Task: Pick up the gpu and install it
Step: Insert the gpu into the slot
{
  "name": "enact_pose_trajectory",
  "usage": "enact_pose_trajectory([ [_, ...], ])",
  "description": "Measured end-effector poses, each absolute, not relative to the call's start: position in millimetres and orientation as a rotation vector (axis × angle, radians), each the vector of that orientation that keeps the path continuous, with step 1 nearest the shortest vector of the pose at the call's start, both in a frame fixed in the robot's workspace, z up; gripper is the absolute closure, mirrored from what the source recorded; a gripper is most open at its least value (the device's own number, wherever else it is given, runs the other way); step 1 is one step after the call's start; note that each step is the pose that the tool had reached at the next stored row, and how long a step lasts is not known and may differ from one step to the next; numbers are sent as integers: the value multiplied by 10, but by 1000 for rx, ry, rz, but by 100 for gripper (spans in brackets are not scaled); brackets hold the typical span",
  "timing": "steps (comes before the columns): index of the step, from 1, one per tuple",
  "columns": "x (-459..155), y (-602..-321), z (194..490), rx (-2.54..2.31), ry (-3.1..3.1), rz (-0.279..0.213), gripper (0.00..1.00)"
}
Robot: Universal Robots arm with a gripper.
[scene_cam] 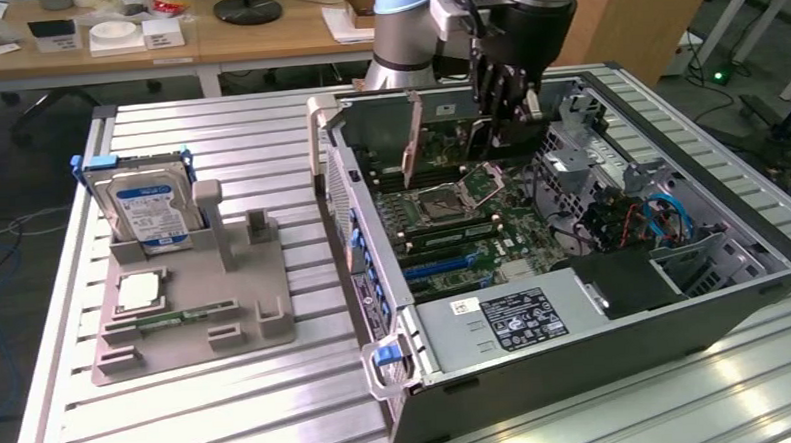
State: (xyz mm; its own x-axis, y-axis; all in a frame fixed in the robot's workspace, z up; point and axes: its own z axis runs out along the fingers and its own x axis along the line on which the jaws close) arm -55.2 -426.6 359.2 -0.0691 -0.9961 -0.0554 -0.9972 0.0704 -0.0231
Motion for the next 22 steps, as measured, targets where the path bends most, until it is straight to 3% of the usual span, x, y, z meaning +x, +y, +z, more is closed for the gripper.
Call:
enact_pose_trajectory([
  [22,-630,-4290,3447,-2110,2254,32,72],
])
